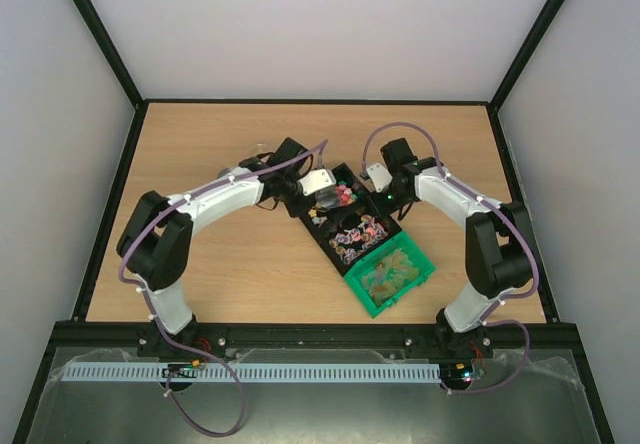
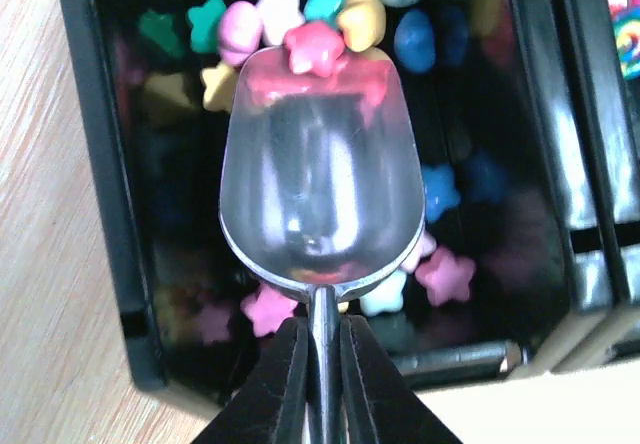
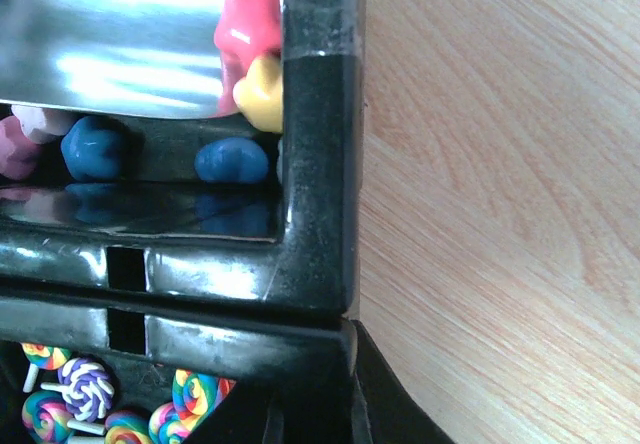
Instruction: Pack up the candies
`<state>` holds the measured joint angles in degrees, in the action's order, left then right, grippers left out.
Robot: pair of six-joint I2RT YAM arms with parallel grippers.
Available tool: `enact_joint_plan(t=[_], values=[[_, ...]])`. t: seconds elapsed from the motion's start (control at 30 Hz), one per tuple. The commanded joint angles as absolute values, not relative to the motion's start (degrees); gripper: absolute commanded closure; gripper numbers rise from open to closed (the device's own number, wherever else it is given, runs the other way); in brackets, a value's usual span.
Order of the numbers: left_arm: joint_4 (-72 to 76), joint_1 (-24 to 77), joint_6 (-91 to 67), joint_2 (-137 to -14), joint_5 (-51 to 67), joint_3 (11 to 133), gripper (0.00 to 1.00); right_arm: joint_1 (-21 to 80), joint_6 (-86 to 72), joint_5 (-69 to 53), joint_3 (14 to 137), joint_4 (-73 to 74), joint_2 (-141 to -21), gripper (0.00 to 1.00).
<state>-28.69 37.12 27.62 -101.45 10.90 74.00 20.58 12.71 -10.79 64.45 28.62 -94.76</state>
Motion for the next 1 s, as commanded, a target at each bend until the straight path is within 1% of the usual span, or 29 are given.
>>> enact_joint_plan(t=[0.0, 0.2, 0.3, 0.53, 0.67, 0.8, 0.97], values=[[-27.0, 37.9, 23.9, -105.5, 14.1, 72.8, 0.98, 21.2, 13.2, -23.2, 68.8, 27.5, -91.0, 0.99], [-13.6, 37.5, 21.9, -103.0, 14.8, 63.6, 0.98, 21.0, 12.4, -23.8, 68.1, 26.6, -90.6, 0.99], [-8.6, 35.9, 20.1, -101.7, 18.5, 60.8, 0.98, 20.4, 11.3, -24.0, 68.0, 26.1, -90.9, 0.99], [-1.3, 33.3, 20.0, -95.6, 24.2, 54.8, 0.98, 16.3, 9.9, -23.2, 67.8, 25.3, -92.2, 0.99], [3.0, 31.7, 18.7, -94.2, 26.1, 52.6, 0.98, 15.4, 9.5, -23.5, 66.6, 24.0, -93.6, 0.99], [6.0, 31.1, 18.3, -93.8, 25.9, 50.7, 0.98, 15.2, 9.2, -22.7, 66.0, 23.3, -94.3, 0.99], [7.8, 29.8, 18.0, -93.7, 25.8, 49.6, 0.98, 15.3, 10.4, -18.9, 65.6, 24.3, -94.1, 0.99]])
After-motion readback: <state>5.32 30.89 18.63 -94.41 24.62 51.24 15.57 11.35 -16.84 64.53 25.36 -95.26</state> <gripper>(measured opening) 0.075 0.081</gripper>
